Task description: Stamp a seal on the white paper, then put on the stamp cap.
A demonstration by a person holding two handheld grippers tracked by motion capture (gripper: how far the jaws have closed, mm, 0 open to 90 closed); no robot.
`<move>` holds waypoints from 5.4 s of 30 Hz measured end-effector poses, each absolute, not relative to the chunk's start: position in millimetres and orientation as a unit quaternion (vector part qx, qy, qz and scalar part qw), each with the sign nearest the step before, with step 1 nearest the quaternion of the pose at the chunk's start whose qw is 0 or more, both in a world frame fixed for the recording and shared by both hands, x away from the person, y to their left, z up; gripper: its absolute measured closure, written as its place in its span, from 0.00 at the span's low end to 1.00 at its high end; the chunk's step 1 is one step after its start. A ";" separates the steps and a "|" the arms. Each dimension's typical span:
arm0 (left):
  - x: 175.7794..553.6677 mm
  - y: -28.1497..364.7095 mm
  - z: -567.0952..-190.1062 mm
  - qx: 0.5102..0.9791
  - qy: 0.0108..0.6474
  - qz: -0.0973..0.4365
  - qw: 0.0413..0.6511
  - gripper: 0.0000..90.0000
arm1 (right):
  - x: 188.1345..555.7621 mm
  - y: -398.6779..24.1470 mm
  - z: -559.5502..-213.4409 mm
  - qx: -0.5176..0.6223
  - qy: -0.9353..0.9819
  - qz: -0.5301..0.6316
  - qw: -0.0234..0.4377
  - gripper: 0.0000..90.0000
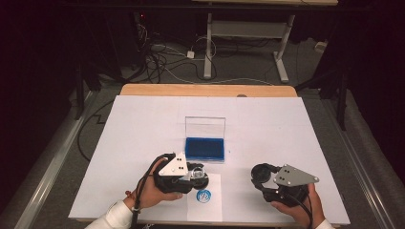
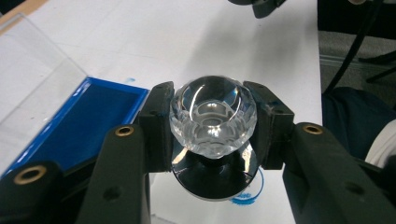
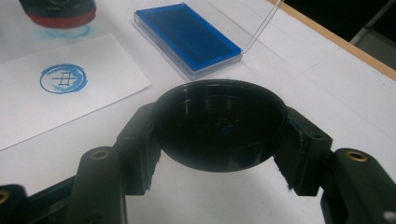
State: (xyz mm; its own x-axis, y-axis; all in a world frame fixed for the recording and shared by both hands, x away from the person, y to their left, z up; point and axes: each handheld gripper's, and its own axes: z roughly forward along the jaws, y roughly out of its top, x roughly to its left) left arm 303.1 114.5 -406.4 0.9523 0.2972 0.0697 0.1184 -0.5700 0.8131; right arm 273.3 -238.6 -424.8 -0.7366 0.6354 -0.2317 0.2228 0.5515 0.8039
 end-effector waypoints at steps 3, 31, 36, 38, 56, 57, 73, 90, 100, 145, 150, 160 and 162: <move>304.8 122.4 -402.8 0.875 0.127 0.108 0.454 0.60 | 273.8 -238.4 -424.9 0.254 0.842 0.400 0.257 0.43; 313.7 167.3 -394.2 0.858 0.179 0.147 0.459 0.60 | 281.8 -232.7 -425.9 0.249 0.846 0.400 0.250 0.43; 313.4 174.4 -392.6 0.855 0.187 0.153 0.459 0.60 | 283.3 -230.1 -425.7 0.245 0.847 0.400 0.250 0.43; 313.7 177.3 -391.9 0.852 0.192 0.154 0.461 0.60 | 284.0 -229.5 -426.0 0.245 0.847 0.400 0.249 0.43; 315.8 186.9 -384.9 0.843 0.201 0.162 0.471 0.60 | 284.0 -227.6 -428.0 0.239 0.851 0.401 0.241 0.43; 316.3 187.3 -385.0 0.844 0.200 0.161 0.471 0.60 | 284.6 -227.4 -428.1 0.240 0.851 0.401 0.240 0.43; 320.3 167.7 -378.4 0.843 0.181 0.152 0.484 0.60 | 283.0 -224.3 -431.6 0.241 0.852 0.401 0.233 0.43; 326.9 136.7 -373.4 0.831 0.163 0.120 0.519 0.60 | 301.0 -170.5 -434.8 0.211 0.855 0.427 0.208 0.43; 327.3 112.7 -374.9 0.834 0.142 0.101 0.524 0.60 | 309.9 -136.2 -439.3 0.191 0.860 0.434 0.188 0.43; 329.2 105.4 -394.0 0.829 0.144 0.087 0.533 0.60 | 318.5 -112.6 -436.9 0.198 0.847 0.472 0.144 0.43; 328.5 105.2 -395.0 0.829 0.143 0.086 0.533 0.60 | 317.5 -113.0 -436.1 0.197 0.849 0.466 0.150 0.43; 324.8 103.2 -397.3 0.832 0.139 0.094 0.530 0.60 | 315.5 -112.0 -436.2 0.197 0.854 0.456 0.153 0.43; 324.5 103.2 -397.9 0.831 0.139 0.093 0.530 0.60 | 315.2 -112.0 -436.3 0.199 0.855 0.454 0.154 0.43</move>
State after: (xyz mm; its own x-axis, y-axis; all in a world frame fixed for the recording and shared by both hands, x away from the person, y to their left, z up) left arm 324.5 103.2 -397.9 0.9444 0.3287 0.0073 0.1321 -0.3997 0.9071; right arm 315.2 -112.0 -436.3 -0.8739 0.4791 -0.0822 0.1997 0.5082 0.8378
